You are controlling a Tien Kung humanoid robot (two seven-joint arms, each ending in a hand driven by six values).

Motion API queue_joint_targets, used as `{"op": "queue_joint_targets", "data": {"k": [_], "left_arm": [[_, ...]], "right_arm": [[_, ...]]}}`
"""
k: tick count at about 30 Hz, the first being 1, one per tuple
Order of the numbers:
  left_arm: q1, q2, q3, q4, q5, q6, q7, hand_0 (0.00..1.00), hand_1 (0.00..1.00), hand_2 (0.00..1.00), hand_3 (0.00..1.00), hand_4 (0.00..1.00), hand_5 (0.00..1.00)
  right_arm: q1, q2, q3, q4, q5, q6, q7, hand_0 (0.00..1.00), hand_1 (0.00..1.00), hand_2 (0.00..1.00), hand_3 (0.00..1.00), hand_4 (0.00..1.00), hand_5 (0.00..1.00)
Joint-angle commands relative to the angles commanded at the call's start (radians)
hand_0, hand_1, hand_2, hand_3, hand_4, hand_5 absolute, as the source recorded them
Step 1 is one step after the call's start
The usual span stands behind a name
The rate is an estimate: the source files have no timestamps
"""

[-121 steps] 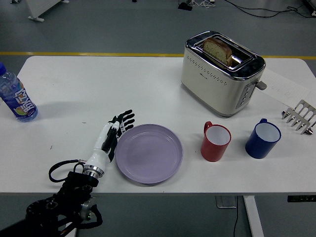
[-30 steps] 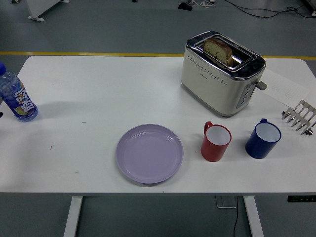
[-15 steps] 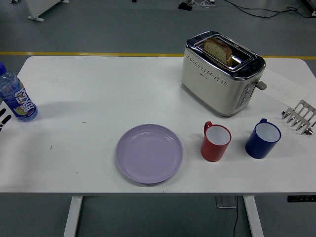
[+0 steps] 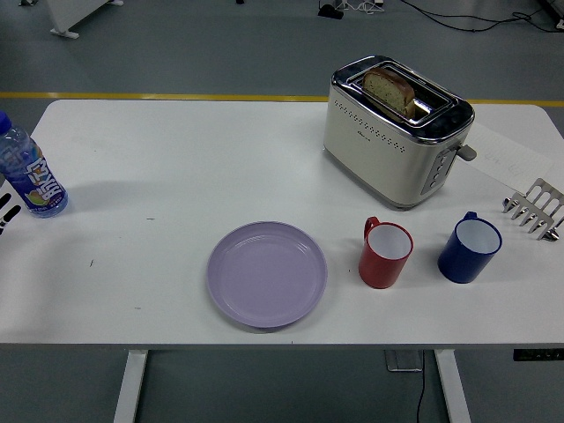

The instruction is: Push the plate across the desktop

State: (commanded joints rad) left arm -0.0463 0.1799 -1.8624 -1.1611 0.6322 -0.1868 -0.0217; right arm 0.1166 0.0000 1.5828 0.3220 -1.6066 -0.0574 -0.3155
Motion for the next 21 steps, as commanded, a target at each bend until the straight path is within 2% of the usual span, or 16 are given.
{"op": "queue_joint_targets", "data": {"k": [13,21], "left_arm": [[-0.002,-0.007,-0.003,-0.005,0.000,0.003,-0.002,0.552,0.669,0.666,0.649,0.523,0.998],[0.005,-0.001,-0.008,-0.019,0.001,0.002,-0.006,0.552,0.669,0.666,0.649,0.526,0.998]], "right_arm": [[0.007,0.000,0.006,-0.001,-0.007,-0.001,0.000,0.577,0.548,0.611,0.618,0.149,0.628],[0.006,0.000,0.004,-0.002,-0.007,-0.001,0.003,0.578,0.547,0.610,0.617,0.150,0.628]]}}
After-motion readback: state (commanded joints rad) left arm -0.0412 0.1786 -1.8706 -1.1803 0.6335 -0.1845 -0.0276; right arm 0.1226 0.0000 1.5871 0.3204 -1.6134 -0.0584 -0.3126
